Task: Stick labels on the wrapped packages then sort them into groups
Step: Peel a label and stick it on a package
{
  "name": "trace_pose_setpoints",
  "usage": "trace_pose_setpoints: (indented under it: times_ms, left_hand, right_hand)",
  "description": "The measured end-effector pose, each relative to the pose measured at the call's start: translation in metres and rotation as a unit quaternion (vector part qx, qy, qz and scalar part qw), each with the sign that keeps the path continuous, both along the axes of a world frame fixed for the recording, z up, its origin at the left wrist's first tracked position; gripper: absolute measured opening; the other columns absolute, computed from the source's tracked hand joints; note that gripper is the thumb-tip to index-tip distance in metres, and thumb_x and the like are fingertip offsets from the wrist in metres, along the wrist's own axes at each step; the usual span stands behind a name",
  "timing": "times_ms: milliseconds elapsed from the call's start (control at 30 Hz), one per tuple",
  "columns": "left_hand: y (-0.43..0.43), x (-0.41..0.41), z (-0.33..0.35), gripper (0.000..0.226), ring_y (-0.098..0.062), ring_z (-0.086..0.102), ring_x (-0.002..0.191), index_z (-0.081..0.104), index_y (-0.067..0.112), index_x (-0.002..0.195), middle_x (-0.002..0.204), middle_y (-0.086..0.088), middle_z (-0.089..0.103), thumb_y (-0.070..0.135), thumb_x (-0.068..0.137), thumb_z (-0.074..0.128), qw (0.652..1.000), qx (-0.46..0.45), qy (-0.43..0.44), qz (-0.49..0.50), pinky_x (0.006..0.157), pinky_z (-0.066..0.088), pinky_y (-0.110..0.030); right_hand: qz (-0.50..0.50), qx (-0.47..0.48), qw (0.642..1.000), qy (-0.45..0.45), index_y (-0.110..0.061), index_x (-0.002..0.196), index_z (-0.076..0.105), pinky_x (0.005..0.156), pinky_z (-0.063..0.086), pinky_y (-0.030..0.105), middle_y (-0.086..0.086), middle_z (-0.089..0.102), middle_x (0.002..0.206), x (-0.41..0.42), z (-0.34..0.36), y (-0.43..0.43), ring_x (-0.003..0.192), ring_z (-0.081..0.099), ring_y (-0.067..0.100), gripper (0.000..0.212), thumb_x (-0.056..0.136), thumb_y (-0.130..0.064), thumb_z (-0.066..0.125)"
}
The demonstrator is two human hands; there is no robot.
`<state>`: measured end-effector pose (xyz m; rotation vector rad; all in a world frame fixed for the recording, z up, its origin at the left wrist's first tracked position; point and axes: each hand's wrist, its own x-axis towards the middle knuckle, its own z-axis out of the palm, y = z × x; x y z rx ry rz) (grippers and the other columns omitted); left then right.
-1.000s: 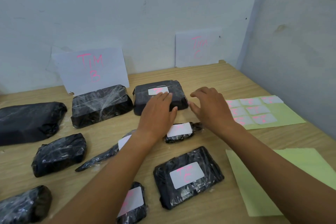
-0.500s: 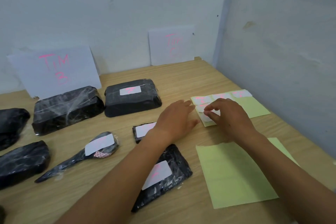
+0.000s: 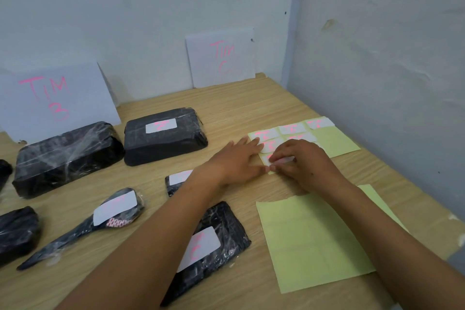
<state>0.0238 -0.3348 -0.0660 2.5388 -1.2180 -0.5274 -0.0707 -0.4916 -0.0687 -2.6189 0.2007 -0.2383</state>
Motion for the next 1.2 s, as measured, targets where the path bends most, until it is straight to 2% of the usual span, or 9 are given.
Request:
trace_pose_setpoints:
  times_ms: [200, 367, 467, 567, 700, 800, 967, 1100, 1200]
  left_hand:
    - [0.000, 0.004, -0.005, 0.073, -0.008, -0.005, 0.146, 0.018, 0.023, 0.151, 0.159, 0.010, 0.005, 0.050, 0.092, 0.050, 1.000, -0.017, 0.021, 0.009, 0.118, -0.004, -0.032]
    - [0.000, 0.006, -0.008, 0.073, -0.008, -0.003, 0.146, 0.020, 0.024, 0.150, 0.159, 0.010, 0.008, 0.050, 0.090, 0.053, 0.999, -0.028, 0.019, 0.015, 0.119, -0.002, -0.034]
    - [0.000, 0.006, -0.010, 0.072, -0.008, -0.003, 0.146, 0.021, 0.028, 0.149, 0.158, 0.013, 0.008, 0.053, 0.089, 0.052, 0.999, -0.032, 0.018, 0.023, 0.120, -0.001, -0.034]
    - [0.000, 0.008, -0.016, 0.076, -0.010, -0.004, 0.147, 0.021, 0.033, 0.149, 0.158, 0.015, 0.008, 0.064, 0.085, 0.049, 0.998, -0.039, 0.030, 0.044, 0.120, 0.001, -0.037]
    - [-0.002, 0.006, -0.017, 0.093, -0.011, -0.003, 0.147, 0.022, 0.035, 0.148, 0.158, 0.015, 0.008, 0.081, 0.068, 0.038, 0.997, -0.038, 0.039, 0.063, 0.120, 0.003, -0.039]
    - [-0.002, 0.002, -0.014, 0.078, -0.009, -0.001, 0.147, 0.021, 0.030, 0.149, 0.159, 0.013, 0.008, 0.066, 0.084, 0.046, 0.997, -0.039, 0.020, 0.060, 0.120, 0.002, -0.035]
    - [-0.004, -0.001, -0.005, 0.072, -0.007, -0.004, 0.146, 0.017, 0.025, 0.151, 0.159, 0.011, 0.004, 0.052, 0.092, 0.049, 0.999, -0.018, 0.016, 0.045, 0.119, -0.002, -0.032]
    - [-0.005, -0.002, 0.001, 0.073, -0.009, -0.005, 0.146, 0.013, 0.023, 0.151, 0.159, 0.009, 0.001, 0.048, 0.093, 0.049, 0.999, 0.000, 0.018, 0.034, 0.119, -0.004, -0.033]
    - [-0.005, -0.003, 0.001, 0.074, -0.010, -0.006, 0.146, 0.011, 0.022, 0.151, 0.160, 0.008, 0.000, 0.048, 0.093, 0.048, 0.999, 0.008, 0.014, 0.031, 0.119, -0.004, -0.033]
  right_hand:
    - [0.014, -0.050, 0.999, -0.009, -0.034, 0.090, 0.074, 0.081, 0.046, 0.033, -0.018, 0.064, 0.101, 0.000, 0.002, 0.002, 0.099, 0.053, 0.008, 0.010, 0.084, -0.037, 0.067]
    - [0.039, -0.085, 0.995, -0.027, -0.028, 0.089, 0.072, 0.078, 0.046, 0.035, -0.012, 0.064, 0.099, -0.001, -0.001, 0.004, 0.097, 0.055, 0.014, 0.011, 0.088, -0.033, 0.062]
    - [0.027, -0.071, 0.997, -0.030, -0.025, 0.085, 0.070, 0.078, 0.043, 0.032, -0.009, 0.064, 0.094, 0.000, -0.002, 0.004, 0.092, 0.056, 0.014, 0.011, 0.088, -0.032, 0.061]
    - [0.013, -0.043, 0.999, -0.026, -0.027, 0.082, 0.068, 0.079, 0.043, 0.031, -0.008, 0.064, 0.090, -0.001, -0.001, 0.004, 0.086, 0.056, 0.011, 0.010, 0.088, -0.031, 0.061]
    - [0.007, -0.026, 0.999, -0.031, -0.030, 0.080, 0.068, 0.073, 0.037, 0.026, -0.010, 0.065, 0.089, -0.003, -0.002, 0.003, 0.080, 0.052, 0.007, 0.013, 0.089, -0.031, 0.060]
    - [0.007, -0.026, 0.999, -0.033, -0.030, 0.079, 0.068, 0.072, 0.035, 0.026, -0.011, 0.064, 0.089, -0.002, -0.003, 0.003, 0.080, 0.051, 0.006, 0.013, 0.090, -0.031, 0.060]
    - [-0.006, -0.027, 0.999, -0.047, -0.026, 0.081, 0.068, 0.071, 0.038, 0.028, -0.011, 0.063, 0.083, -0.002, -0.004, 0.006, 0.079, 0.054, 0.008, 0.014, 0.091, -0.031, 0.059]
    - [-0.034, 0.018, 0.997, -0.071, -0.023, 0.084, 0.066, 0.068, 0.034, 0.024, -0.011, 0.067, 0.085, 0.000, -0.007, 0.004, 0.079, 0.060, 0.009, 0.012, 0.091, -0.029, 0.059]
    - [-0.054, 0.059, 0.993, -0.081, -0.017, 0.087, 0.067, 0.073, 0.040, 0.025, -0.009, 0.066, 0.087, 0.002, -0.010, 0.004, 0.080, 0.061, 0.011, 0.014, 0.092, -0.027, 0.058]
